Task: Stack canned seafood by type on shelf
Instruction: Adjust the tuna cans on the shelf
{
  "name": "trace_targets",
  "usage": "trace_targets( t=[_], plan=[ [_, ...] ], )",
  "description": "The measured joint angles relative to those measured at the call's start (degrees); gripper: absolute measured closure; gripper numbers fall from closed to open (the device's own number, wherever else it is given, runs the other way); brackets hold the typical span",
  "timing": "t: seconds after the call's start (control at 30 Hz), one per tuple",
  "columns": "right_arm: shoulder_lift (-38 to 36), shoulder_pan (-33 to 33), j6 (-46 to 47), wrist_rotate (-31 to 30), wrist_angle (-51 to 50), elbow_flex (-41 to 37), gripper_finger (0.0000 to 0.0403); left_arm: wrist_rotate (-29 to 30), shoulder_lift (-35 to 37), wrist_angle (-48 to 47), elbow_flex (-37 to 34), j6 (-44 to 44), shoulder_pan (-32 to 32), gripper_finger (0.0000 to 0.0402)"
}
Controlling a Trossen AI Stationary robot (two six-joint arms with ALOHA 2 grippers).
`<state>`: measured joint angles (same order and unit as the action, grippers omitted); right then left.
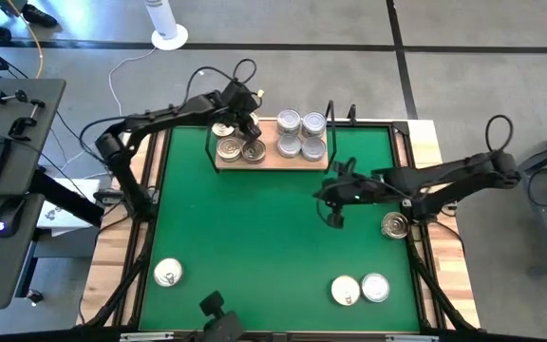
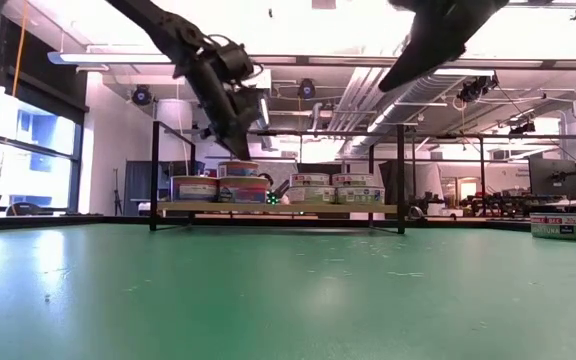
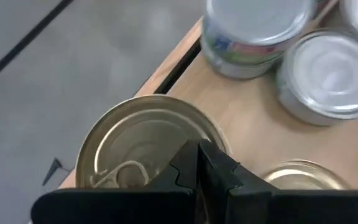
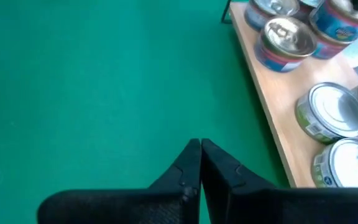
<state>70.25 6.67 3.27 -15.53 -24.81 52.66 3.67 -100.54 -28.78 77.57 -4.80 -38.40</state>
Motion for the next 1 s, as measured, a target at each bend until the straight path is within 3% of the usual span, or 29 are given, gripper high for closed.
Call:
trace_targets(
  t=[0.27, 0.8, 1.0],
  plan=[
    [-2.9, 3.7, 1.0, -3.3, 2.7, -2.9, 0.0403, -1.0, -3.9, 2.8, 1.1, 0.2, 0.1, 0.0402],
    [-2.9, 4.0, 0.8, -3.4, 4.2, -2.9, 0.0403, -5.2, -5.2, 12.2, 0.7, -1.7, 2.5, 0.0402],
    [-2.9, 4.0, 1.0, -3.4, 4.2, -2.9, 0.0403, -3.0, 1.2, 9.7, 1.5, -5.0, 5.0, 0.0402]
  ],
)
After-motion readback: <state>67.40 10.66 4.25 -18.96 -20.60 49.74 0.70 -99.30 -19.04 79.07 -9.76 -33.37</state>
